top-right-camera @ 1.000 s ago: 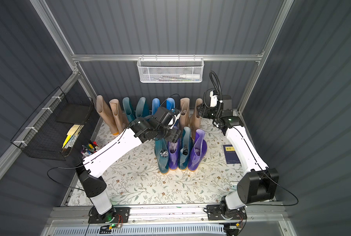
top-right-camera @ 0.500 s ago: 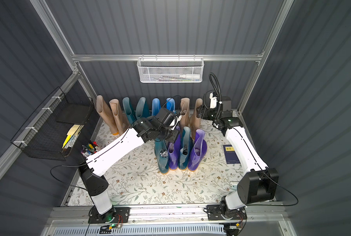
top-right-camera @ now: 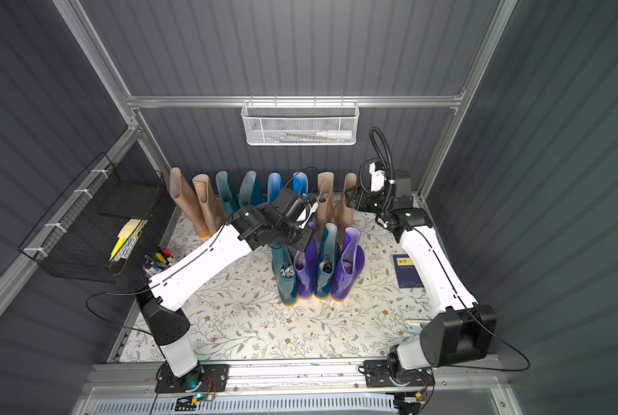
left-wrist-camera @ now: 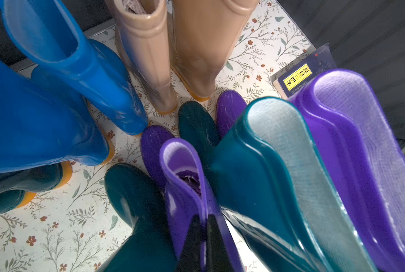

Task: Match and arrange rain boots in pairs
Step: Pick up the rain boot at the center of the board.

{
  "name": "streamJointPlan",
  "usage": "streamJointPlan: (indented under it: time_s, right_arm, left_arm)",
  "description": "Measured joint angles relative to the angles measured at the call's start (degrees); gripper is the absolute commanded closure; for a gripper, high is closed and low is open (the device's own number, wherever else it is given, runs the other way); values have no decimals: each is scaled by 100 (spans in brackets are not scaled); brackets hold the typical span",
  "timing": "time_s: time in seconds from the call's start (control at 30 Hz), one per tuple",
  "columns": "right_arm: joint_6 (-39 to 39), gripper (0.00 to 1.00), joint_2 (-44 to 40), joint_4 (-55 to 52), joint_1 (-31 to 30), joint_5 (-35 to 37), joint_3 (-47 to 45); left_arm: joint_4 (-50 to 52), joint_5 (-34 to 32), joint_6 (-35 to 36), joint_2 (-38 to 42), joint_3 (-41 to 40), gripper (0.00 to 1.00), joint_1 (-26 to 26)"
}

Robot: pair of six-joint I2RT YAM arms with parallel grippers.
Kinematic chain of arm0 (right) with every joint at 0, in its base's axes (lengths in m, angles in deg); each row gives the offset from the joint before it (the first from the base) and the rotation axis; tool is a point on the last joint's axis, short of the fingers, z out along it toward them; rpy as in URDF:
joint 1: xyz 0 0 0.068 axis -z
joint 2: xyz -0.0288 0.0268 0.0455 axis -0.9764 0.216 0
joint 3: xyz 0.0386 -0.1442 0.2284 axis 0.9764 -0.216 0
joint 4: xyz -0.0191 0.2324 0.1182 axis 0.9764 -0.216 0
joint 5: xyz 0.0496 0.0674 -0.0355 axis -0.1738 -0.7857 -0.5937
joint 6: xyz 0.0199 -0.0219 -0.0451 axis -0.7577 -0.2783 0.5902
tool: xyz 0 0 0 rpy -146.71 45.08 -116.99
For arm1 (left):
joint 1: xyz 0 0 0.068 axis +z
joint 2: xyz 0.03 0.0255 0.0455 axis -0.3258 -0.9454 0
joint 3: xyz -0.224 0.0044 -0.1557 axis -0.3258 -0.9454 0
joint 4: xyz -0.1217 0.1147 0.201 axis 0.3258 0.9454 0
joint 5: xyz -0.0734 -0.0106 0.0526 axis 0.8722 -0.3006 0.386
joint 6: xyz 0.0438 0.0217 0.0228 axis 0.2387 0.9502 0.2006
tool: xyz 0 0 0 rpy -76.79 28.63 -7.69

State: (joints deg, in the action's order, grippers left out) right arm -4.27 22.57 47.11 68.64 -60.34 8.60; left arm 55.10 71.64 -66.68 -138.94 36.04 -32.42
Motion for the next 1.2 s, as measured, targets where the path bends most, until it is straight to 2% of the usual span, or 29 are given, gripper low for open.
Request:
streamJointPlan:
  time_s: [0.37, 0.67, 1.0, 1.2]
  right_arm:
    - [31, 22, -254, -94, 0, -289, -179]
    - [120, 23, -535, -177, -37, -535, -264]
    - [802, 20, -1502, -166, -828, -380, -529]
    - [1115, 12, -2352, -127, -1099, -35, -863]
  left_arm:
    - [76, 26, 15, 350, 651, 100, -2]
    - [181, 20, 133, 358, 1563, 100, -2]
    - [-131, -179, 214, 356, 2422, 100, -2]
    - [-487, -326, 146, 341, 2529, 100, -2]
